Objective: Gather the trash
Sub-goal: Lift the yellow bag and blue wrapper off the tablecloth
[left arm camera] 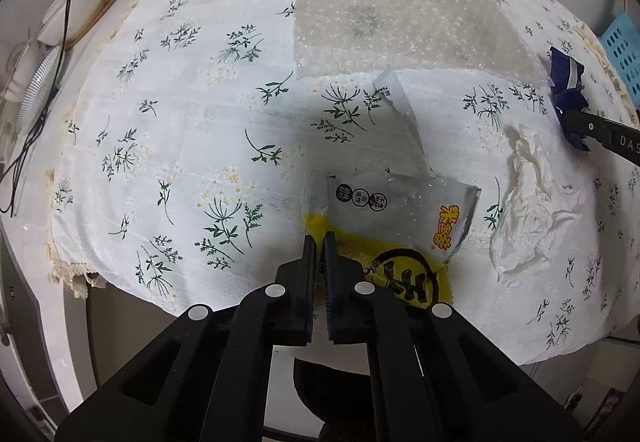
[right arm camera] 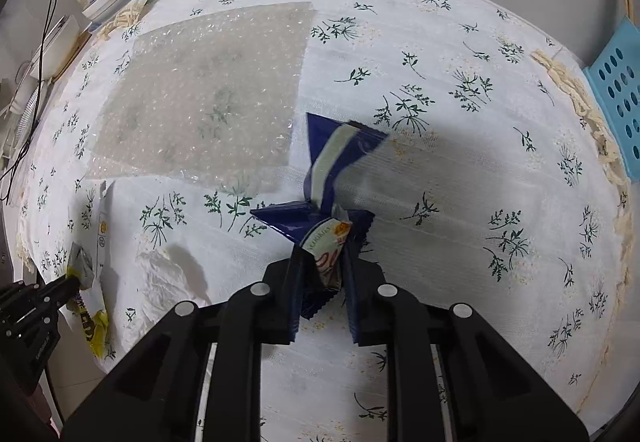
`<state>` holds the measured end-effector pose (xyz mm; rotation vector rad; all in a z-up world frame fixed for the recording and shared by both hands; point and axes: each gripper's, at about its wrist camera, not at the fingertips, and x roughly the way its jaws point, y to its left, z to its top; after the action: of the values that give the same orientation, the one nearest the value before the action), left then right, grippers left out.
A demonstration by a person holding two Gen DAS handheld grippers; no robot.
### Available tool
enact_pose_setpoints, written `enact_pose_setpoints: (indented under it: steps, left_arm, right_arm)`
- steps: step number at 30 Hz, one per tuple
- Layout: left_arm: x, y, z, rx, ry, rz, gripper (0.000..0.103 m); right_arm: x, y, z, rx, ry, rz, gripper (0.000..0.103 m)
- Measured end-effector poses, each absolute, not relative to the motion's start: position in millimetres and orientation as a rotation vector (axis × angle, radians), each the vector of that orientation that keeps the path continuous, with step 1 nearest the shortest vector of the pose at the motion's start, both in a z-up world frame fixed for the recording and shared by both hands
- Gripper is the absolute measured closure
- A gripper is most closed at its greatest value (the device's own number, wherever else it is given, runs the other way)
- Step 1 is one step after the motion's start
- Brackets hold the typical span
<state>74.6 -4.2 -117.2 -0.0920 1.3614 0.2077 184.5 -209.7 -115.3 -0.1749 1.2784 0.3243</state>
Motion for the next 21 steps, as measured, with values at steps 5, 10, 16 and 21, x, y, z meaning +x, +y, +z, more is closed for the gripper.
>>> enact_pose_setpoints:
  steps: [5, 10, 16, 21]
  left_arm:
    - [59.9, -1.8, -110.4, -0.140, 1.322, 0.182, 0.100]
    - [49.4, 3.1, -98.2, -0.168, 1.286, 0.169, 0.100]
    - [40.3, -1.7, -83.9, -0.176, 1.260, 0.151, 0.100]
    - [39.0, 5.4, -76.8, -0.186, 1.239, 0.134, 0.100]
  right_arm:
    - [177.3, -210.5, -110.3, -0.174, 1.262, 0.304, 0.089]
    - [168.5, -216.1, -99.2, -0.161, 1.239, 0.289, 0.089]
    - [154.8, -220.4, -86.1, -0.145, 1.216, 0.281, 0.089]
    - [141.0, -223.9, -74.7, -0.127, 1.195, 0.276, 0.089]
